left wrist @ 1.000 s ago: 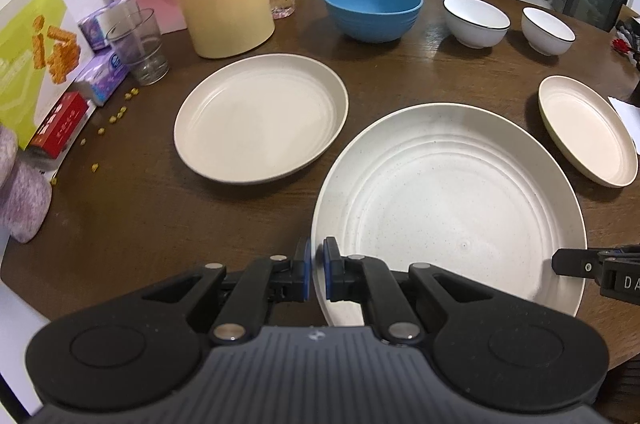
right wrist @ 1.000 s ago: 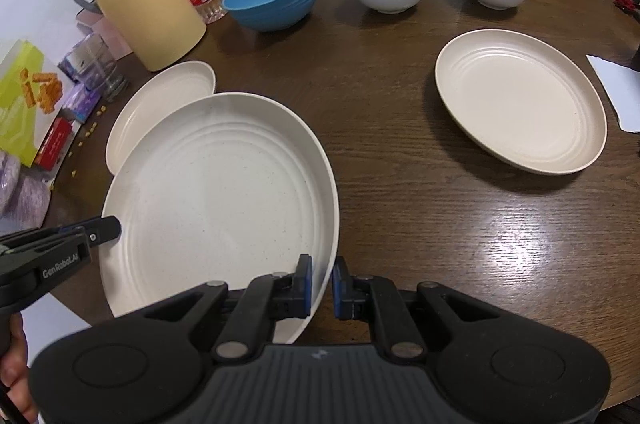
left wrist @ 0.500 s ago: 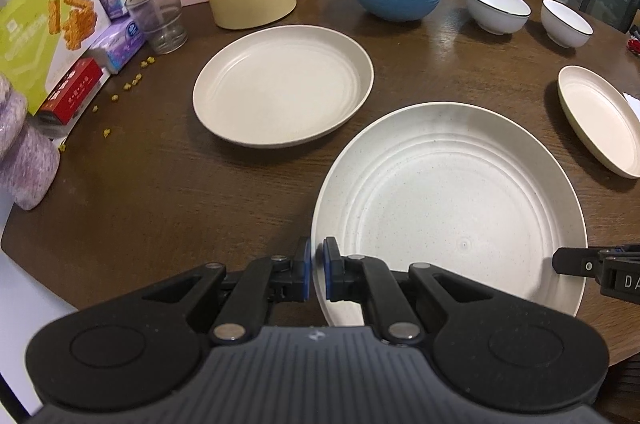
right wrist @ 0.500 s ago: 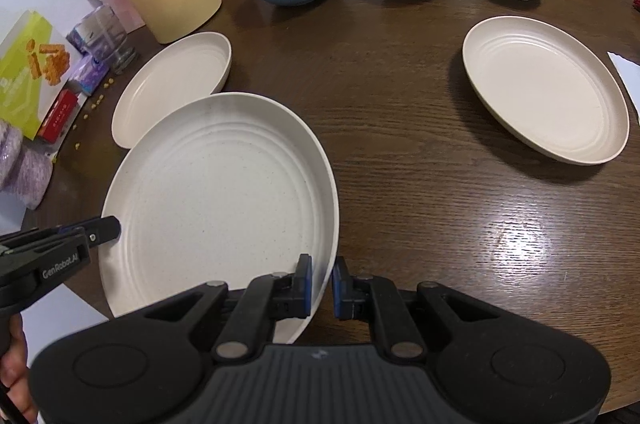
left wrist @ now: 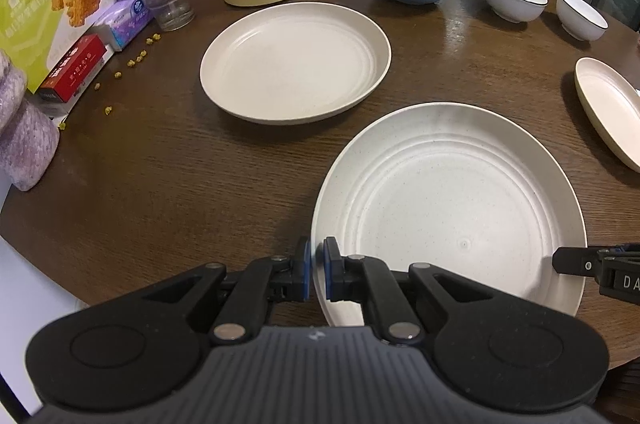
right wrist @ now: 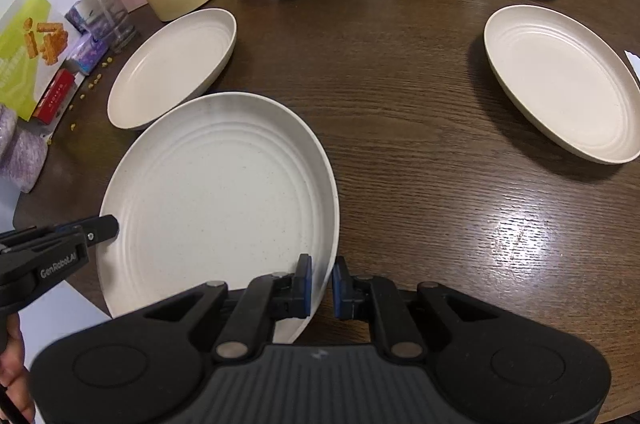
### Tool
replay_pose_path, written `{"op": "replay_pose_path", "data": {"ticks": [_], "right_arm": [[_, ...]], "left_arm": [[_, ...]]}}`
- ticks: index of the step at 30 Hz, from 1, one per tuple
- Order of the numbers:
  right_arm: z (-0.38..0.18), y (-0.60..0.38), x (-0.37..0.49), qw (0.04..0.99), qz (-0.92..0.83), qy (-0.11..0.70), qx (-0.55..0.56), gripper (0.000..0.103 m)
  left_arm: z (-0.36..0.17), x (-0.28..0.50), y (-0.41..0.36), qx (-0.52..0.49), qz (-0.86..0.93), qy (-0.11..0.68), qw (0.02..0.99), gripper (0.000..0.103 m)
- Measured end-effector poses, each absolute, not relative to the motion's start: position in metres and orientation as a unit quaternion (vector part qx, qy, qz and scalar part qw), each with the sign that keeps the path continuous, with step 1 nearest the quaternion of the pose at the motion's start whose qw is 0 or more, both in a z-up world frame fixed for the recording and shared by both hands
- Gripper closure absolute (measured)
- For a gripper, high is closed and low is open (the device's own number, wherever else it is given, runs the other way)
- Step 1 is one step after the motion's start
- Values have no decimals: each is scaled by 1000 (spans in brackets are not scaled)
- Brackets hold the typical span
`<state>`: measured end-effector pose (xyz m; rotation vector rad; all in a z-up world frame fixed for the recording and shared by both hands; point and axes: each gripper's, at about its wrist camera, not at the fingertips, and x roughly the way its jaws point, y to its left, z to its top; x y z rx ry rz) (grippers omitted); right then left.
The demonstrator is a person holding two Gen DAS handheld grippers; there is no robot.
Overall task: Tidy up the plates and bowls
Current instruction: 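Lower the held cream plate onto the table with both grippers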
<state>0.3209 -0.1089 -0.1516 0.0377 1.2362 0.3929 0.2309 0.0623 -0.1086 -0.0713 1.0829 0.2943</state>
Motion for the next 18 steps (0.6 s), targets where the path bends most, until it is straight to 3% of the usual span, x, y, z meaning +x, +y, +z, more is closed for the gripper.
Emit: {"op": "replay_pose_path", "data": {"ticks": [18], "right_arm": [[-170,-100,333,791,184,584,6,93]], "left_arm": [[-125,242,66,-39,145,530,835,96]]}}
